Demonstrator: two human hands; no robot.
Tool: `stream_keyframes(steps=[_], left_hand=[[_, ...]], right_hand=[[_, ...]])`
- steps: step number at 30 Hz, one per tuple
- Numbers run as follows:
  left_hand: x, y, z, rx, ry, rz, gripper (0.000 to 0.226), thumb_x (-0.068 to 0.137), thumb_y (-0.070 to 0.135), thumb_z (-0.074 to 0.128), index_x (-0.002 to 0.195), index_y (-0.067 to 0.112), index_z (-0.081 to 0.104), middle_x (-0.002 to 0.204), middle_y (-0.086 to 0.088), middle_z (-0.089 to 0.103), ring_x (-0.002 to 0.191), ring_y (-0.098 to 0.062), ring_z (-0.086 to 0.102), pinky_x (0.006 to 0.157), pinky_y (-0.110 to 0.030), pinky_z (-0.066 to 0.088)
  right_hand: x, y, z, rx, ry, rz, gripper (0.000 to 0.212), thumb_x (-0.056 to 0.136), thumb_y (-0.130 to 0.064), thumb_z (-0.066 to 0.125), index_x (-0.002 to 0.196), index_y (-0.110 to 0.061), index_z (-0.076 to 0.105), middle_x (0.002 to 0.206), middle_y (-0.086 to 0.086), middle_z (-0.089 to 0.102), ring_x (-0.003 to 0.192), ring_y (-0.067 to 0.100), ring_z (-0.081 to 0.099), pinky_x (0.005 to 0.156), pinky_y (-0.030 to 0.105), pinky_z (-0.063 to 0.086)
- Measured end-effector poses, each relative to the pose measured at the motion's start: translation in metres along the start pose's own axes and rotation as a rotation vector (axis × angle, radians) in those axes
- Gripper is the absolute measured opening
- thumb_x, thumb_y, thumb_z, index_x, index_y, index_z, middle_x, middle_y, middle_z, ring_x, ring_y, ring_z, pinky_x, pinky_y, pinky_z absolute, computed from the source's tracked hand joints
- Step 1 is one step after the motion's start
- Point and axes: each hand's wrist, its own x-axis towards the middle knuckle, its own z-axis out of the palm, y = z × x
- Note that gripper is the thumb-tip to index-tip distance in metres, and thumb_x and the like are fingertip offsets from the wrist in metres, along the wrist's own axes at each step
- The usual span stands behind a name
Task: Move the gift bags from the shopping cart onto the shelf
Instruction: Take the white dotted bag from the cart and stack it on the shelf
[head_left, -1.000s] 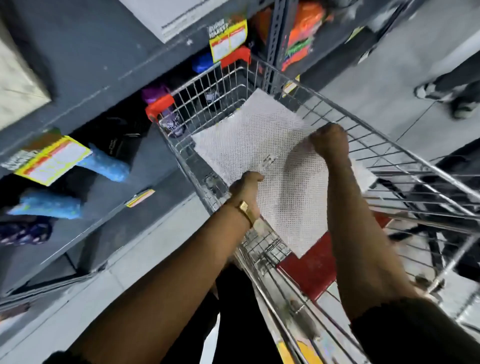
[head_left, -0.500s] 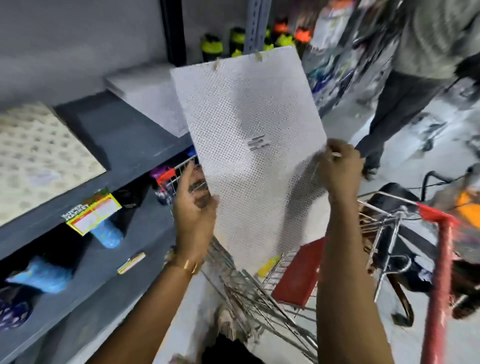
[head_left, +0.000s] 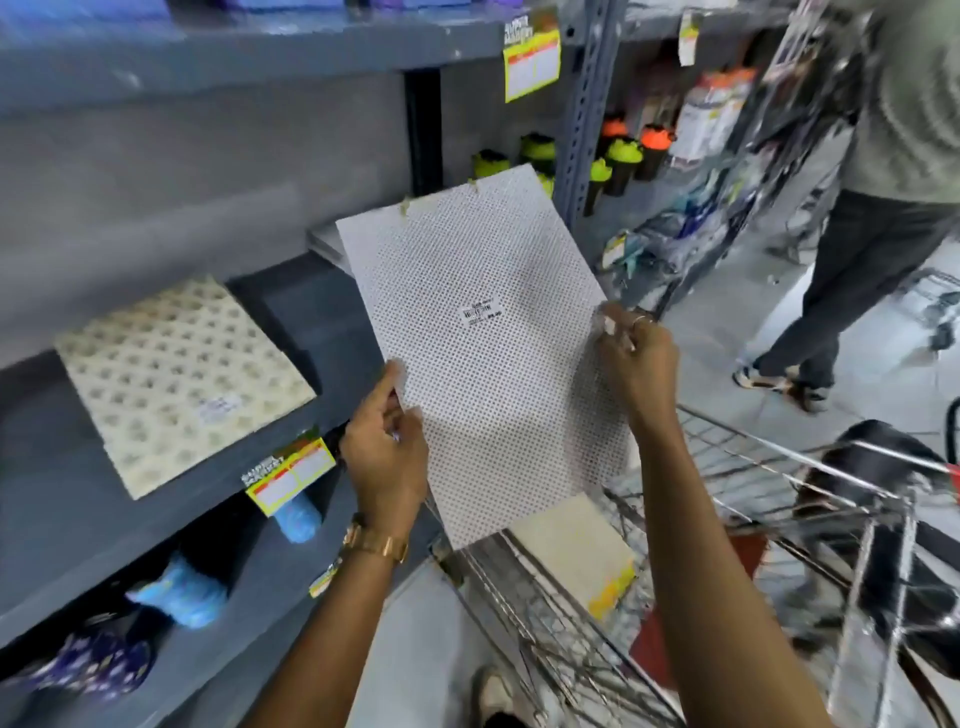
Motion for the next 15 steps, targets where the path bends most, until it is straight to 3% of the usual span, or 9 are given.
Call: stream_keyframes(steps=[2, 4, 6, 9, 11, 15], left_hand=[[0.018, -0.003, 0.009, -0.01, -0.077, 0.011, 0.059, 0.082, 0.005, 0.063, 0.138, 0.019, 0.049, 0.141, 0.004, 0.054, 0.129, -0.02, 0.053, 0.107, -0.048, 0.044], [0.051, -0.002, 0.025, 0.031, -0.162, 0.012, 0.074, 0.077, 0.009, 0.075, 0.142, 0.021, 0.042, 0.15, 0.009, 0.039, 0.14, -0.013, 0.038, 0.116, -0.045, 0.035], [0.085, -0.002, 0.045, 0.092, -0.21, 0.014, 0.088, 0.07, 0.011, 0.083, 0.144, 0.021, 0.036, 0.151, 0.011, 0.032, 0.144, -0.011, 0.029, 0.12, -0.041, 0.027], [0.142, -0.017, 0.08, 0.106, -0.247, -0.029, 0.094, 0.065, 0.014, 0.086, 0.142, 0.028, 0.033, 0.155, 0.007, 0.027, 0.148, -0.014, 0.019, 0.122, -0.042, 0.021], [0.176, -0.034, 0.1, 0.131, -0.23, -0.089, 0.096, 0.063, 0.015, 0.087, 0.143, 0.024, 0.035, 0.157, 0.004, 0.022, 0.149, -0.015, 0.014, 0.123, -0.04, 0.018], [0.227, -0.068, 0.124, 0.144, -0.16, -0.173, 0.097, 0.06, 0.015, 0.089, 0.142, 0.022, 0.038, 0.157, -0.004, 0.021, 0.146, -0.022, 0.021, 0.118, -0.038, 0.029]], right_hand=[[0.032, 0.002, 0.013, -0.031, -0.117, -0.063, 0.032, 0.086, -0.014, 0.061, 0.117, -0.016, 0.067, 0.121, 0.011, 0.069, 0.113, 0.026, 0.062, 0.09, 0.03, 0.047], [0.084, 0.005, 0.034, -0.046, -0.244, -0.102, 0.03, 0.086, -0.011, 0.061, 0.116, -0.012, 0.067, 0.122, 0.011, 0.068, 0.115, 0.026, 0.061, 0.087, 0.022, 0.043], [0.138, 0.008, 0.06, -0.07, -0.342, -0.131, 0.03, 0.087, -0.01, 0.061, 0.116, -0.009, 0.067, 0.124, 0.011, 0.066, 0.117, 0.025, 0.06, 0.088, 0.017, 0.041], [0.218, 0.011, 0.108, -0.073, -0.429, -0.119, 0.03, 0.086, -0.015, 0.064, 0.115, -0.012, 0.068, 0.124, 0.009, 0.066, 0.118, 0.026, 0.06, 0.098, 0.035, 0.046], [0.258, 0.008, 0.14, -0.022, -0.529, -0.065, 0.031, 0.087, -0.015, 0.063, 0.117, -0.011, 0.066, 0.124, 0.008, 0.064, 0.118, 0.022, 0.057, 0.101, 0.036, 0.043], [0.304, 0.009, 0.198, -0.004, -0.678, -0.004, 0.036, 0.088, -0.017, 0.06, 0.123, -0.009, 0.06, 0.134, 0.012, 0.057, 0.127, 0.029, 0.052, 0.1, 0.029, 0.046]])
